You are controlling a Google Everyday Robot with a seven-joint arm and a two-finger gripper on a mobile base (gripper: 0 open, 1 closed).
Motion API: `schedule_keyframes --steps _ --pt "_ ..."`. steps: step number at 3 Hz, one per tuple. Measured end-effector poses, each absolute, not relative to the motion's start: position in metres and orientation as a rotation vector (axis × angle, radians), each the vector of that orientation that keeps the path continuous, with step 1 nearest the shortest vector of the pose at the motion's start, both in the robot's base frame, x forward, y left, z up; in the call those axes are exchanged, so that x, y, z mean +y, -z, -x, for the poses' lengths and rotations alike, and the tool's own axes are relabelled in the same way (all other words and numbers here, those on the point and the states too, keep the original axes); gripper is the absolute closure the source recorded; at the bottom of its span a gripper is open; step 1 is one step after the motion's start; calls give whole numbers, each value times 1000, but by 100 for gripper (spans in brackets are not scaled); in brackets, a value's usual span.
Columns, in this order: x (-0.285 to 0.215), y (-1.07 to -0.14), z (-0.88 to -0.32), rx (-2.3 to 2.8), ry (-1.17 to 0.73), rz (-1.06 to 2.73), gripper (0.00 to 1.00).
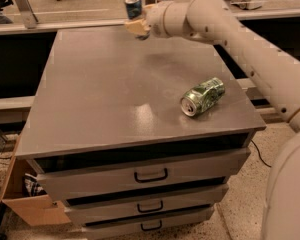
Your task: Move redbull can near water bottle
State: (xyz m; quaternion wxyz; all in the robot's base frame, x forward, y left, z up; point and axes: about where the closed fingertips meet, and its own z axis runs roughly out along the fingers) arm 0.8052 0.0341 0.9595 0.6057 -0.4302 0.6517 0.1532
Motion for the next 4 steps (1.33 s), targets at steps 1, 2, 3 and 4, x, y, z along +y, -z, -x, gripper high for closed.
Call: schedule_keyframes --steps 1,2,3,4 --pt "-35 -972 -835 1560 -227 907 100" --pt "-90 -975 -854 1595 -162 807 100" --pt "-124 -972 -867 1616 -148 725 100" --pt "-139 -964 -881 1629 -173 669 100"
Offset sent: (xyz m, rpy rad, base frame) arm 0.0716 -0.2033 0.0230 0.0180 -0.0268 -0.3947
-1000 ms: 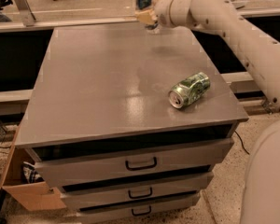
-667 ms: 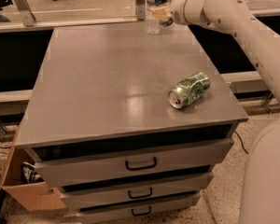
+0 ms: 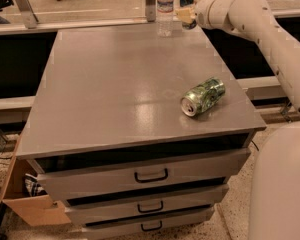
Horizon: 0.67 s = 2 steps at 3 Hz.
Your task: Move redbull can near water bottle
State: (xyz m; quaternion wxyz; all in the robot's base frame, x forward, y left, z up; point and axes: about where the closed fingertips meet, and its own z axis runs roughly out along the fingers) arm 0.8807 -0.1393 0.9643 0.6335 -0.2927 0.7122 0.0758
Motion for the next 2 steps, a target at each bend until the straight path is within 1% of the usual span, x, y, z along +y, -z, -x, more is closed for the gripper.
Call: schedule_keyframes --steps 2 --pt "-139 -943 -908 1662 -253 636 100"
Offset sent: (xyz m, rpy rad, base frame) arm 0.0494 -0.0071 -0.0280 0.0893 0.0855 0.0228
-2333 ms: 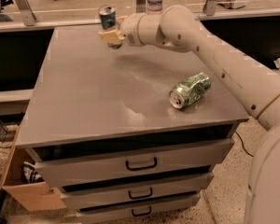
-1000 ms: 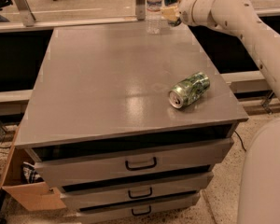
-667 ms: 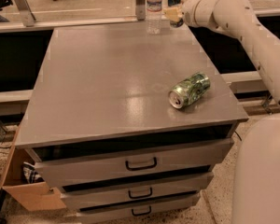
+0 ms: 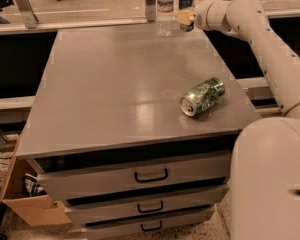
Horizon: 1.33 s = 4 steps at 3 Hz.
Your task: Move redbull can near water bottle
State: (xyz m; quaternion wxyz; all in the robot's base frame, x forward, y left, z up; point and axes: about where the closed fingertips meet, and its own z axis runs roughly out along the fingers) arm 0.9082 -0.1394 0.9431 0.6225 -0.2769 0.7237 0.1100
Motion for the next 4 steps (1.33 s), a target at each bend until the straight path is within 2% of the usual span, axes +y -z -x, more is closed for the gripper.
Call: schedule_keyframes --steps 2,3,4 --pt "-132 -921 -926 1676 -334 603 100" --pt "-135 -914 -933 1677 -340 590 83" --pt "-140 -911 -940 1678 -331 576 58"
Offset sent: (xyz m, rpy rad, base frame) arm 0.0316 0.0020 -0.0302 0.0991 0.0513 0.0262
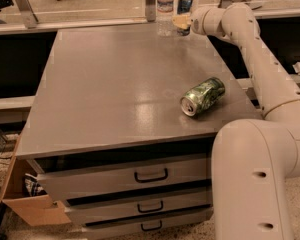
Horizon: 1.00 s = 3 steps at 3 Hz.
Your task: Move redbull can near water bottle
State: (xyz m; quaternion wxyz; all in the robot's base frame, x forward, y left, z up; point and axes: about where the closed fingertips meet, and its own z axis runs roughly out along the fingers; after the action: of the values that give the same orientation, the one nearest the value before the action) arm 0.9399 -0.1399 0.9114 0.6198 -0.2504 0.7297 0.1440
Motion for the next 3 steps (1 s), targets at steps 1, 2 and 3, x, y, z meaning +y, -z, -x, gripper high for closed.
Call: schedule_keyframes --steps 1,2,3 --pt "-142 -907 -945 1687 -334 564 35" --pt "-139 -904 -948 1698 -346 564 12" --pt "-135 -897 -950 1712 -362 563 0"
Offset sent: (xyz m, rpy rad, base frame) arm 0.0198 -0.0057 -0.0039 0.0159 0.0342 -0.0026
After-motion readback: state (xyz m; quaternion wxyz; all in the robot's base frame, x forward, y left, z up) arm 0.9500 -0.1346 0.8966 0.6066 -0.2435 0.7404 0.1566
